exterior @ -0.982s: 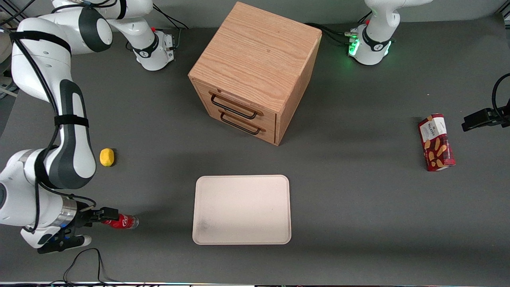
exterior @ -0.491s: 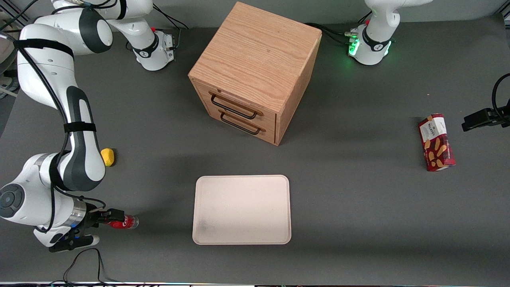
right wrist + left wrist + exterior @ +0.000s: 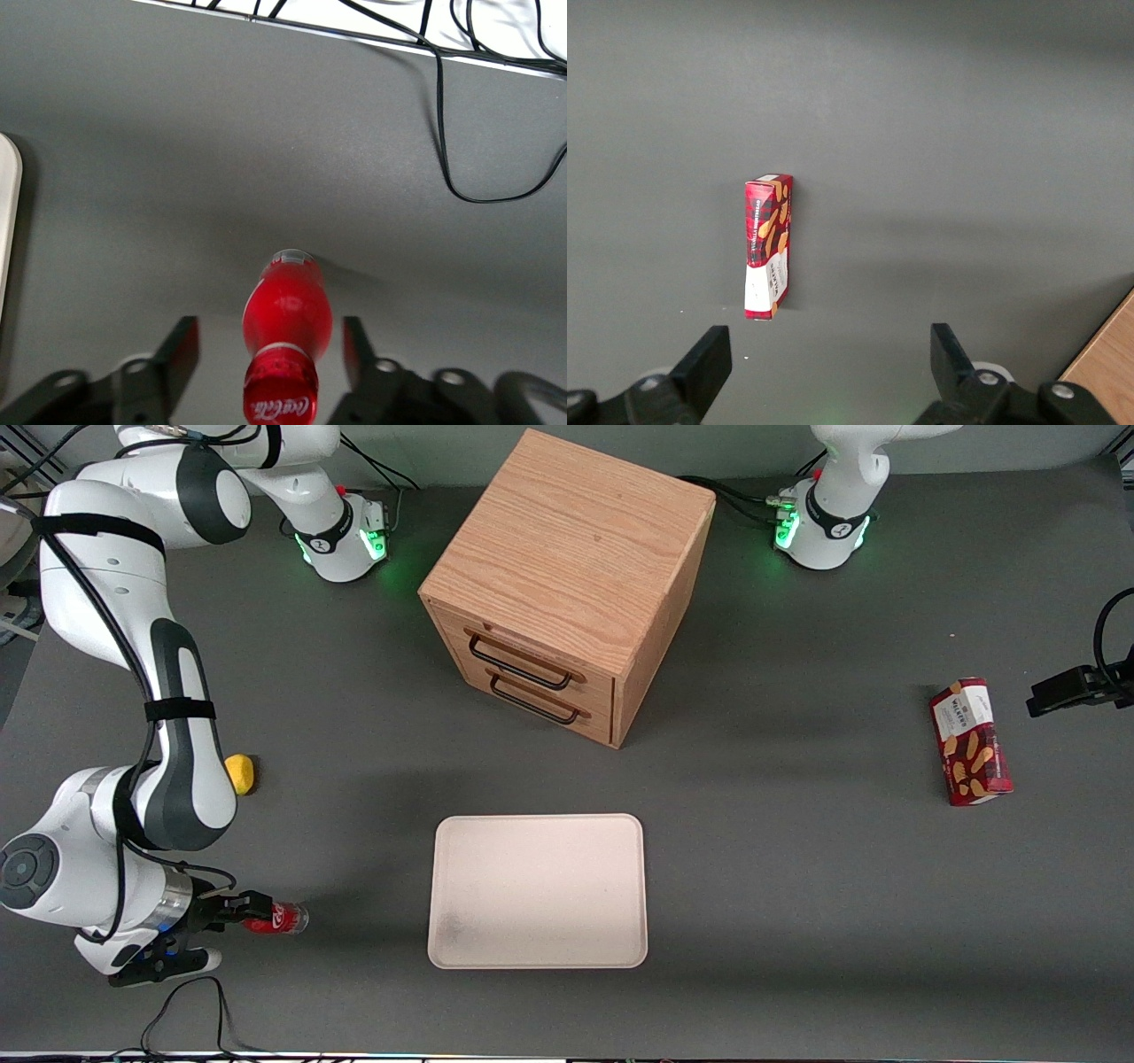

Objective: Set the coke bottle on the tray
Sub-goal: 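Close the right gripper around the bottle's neck and lift it, then carry the held bottle toward the white tray with the right gripper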

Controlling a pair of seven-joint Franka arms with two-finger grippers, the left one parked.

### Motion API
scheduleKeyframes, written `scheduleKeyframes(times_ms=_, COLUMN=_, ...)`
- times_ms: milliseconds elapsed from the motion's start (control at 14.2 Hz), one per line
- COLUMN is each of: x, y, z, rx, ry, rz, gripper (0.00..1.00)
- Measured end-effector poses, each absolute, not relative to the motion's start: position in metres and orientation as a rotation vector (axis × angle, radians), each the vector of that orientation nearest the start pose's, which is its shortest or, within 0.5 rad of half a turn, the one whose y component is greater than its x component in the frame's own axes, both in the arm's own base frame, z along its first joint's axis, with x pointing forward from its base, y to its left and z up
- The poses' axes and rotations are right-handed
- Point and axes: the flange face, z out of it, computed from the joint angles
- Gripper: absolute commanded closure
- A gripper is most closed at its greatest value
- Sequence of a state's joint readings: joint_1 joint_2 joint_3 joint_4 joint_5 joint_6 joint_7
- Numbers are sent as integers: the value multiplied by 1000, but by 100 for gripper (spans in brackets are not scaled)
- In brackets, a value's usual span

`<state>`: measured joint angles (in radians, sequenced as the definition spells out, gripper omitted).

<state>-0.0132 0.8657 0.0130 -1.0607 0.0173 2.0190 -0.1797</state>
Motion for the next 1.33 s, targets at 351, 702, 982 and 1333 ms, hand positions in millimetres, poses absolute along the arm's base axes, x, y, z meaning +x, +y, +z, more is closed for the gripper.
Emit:
scheduleKeyframes(times_ms=351, x=781, y=-3, z=321, rx=-3129, ry=-278, rz=-150, gripper=100)
scheduleKeyframes(times_ms=702, x=778, y=-4, z=330, rx=-3159, ry=-303, rz=-102, gripper=100)
scheduleKeyframes(times_ms=982, x=767, y=-4, z=408, rx=-3165, ry=-302, rz=-95, gripper=100)
scheduleKeyframes(times_ms=1333, x=725, y=-5, z=531, rx=-3167, ry=-316, rz=-106, gripper=100)
